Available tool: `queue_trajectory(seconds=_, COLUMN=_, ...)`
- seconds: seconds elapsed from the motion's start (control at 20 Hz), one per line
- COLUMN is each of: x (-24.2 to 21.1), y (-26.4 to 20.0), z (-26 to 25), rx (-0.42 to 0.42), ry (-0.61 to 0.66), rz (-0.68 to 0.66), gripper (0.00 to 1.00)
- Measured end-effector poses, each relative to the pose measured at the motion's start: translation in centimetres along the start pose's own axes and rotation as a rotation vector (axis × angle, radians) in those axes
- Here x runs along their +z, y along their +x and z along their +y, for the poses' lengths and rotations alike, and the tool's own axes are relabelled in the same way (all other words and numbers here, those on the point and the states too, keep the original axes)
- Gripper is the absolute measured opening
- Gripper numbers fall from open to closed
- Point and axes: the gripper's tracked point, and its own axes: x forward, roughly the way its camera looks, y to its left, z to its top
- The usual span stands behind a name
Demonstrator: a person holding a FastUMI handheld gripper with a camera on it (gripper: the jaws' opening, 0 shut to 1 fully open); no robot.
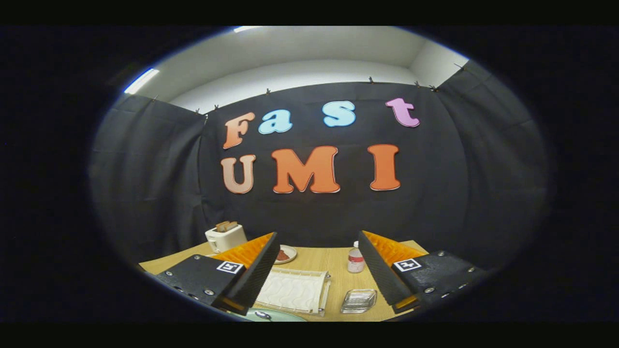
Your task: Take the plate from the dish rack, then take the spoon from the basket and place it into the plate.
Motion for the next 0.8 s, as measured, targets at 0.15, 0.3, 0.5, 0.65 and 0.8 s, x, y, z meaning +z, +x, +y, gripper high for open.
queue_trajectory(seconds=0.15, x=1.2, y=0.4, z=0.3, rx=0.002, ry=-0.017, rz=-0.04, gripper=0.97)
queue_trajectory(seconds=0.3, x=2.0, y=0.7, z=1.0, rx=0.011, ry=-0.034, rz=-0.075, gripper=0.97)
queue_trajectory(seconds=0.5, x=1.9, y=1.3, z=1.7, rx=0.014, ry=-0.031, rz=-0.082, gripper=0.97)
queue_trajectory(seconds=0.65, x=2.5, y=1.5, z=1.9, rx=0.011, ry=-0.026, rz=-0.108, gripper=0.97)
queue_trajectory(seconds=0.8, x=3.1, y=1.5, z=1.8, rx=0.0, ry=-0.026, rz=-0.127, gripper=0.97)
